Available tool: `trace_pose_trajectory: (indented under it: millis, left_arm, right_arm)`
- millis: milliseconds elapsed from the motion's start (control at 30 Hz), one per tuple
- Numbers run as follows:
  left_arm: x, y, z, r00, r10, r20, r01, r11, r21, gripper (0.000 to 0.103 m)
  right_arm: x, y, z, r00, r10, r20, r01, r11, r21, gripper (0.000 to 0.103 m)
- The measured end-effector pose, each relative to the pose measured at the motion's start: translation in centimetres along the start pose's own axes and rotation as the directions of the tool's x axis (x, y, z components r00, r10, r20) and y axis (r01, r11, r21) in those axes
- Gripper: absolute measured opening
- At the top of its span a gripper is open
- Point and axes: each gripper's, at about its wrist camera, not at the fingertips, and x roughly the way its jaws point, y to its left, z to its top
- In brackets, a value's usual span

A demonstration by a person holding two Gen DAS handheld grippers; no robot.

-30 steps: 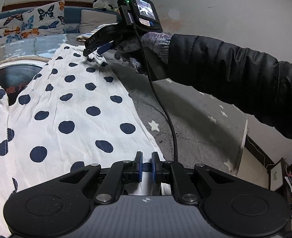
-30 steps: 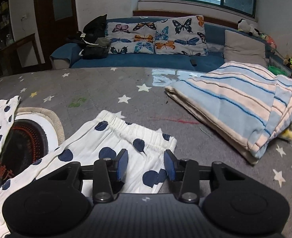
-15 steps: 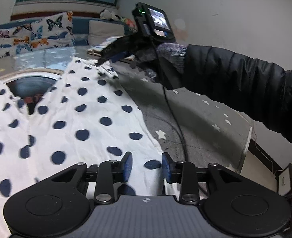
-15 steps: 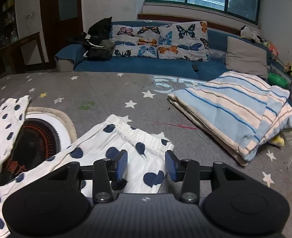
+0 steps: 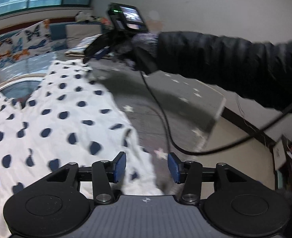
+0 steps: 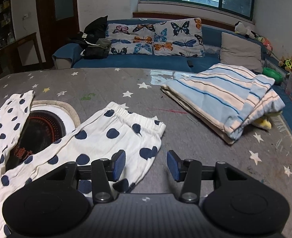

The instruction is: Fold clothes

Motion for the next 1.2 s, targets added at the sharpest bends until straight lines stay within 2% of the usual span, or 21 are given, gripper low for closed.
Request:
trace_pose_trajectory:
  millis: [300,367,500,600,867,1033,1100,1200]
  left_arm:
    - [1.6,-1.6,-1.2,0.991,0.126,-0.041,-0.122,0.988,0.095,0.049]
    - [2.0,-1.7,-1.3,0.988,0.148,-0.044,-0.142,0.983,0.112,0.045]
    - [2.4,-1.5,-1.1,0.987,0.155,-0.047,-0.149,0.983,0.109,0.021]
    - [1.8,-1.0,-0.6,0.988,0.153,-0.027,-0.150,0.985,0.088,0.016]
    - [-0.7,2.0,0.6,0.990,0.134,0.033,-0.131,0.989,-0.075,0.015]
    - [-1.7,3.5,0.9,0.991,0.120,0.054,-0.111,0.983,-0.148,0.014]
    - [-2.0,4.0,0.9,0.992,0.114,0.060,-0.103,0.981,-0.167,0.014]
    - [-2.3,4.4,1.0,0.992,0.108,0.068,-0.093,0.978,-0.186,0.014]
  right_arm:
    - [-1.4,-1.4,-0.9,1.000,-0.001,0.012,0.000,0.999,0.040,0.047]
    - [-1.2,-1.8,-1.0,1.000,0.011,0.010,-0.012,0.998,0.065,0.047]
    - [-0.7,-2.4,-1.3,0.999,0.037,0.008,-0.037,0.993,0.114,0.047]
    - [0.0,-2.3,-1.3,0.999,0.050,0.005,-0.050,0.990,0.132,0.047]
    - [2.8,-2.1,-0.3,0.998,0.058,0.009,-0.059,0.981,0.185,0.047]
    - [4.7,-2.2,0.5,0.999,0.032,0.006,-0.033,0.979,0.201,0.045]
    - [5.3,-2.1,0.8,1.000,0.017,0.013,-0.020,0.981,0.193,0.044]
    - [5.7,-2.1,1.1,1.000,0.008,0.015,-0.011,0.981,0.195,0.034]
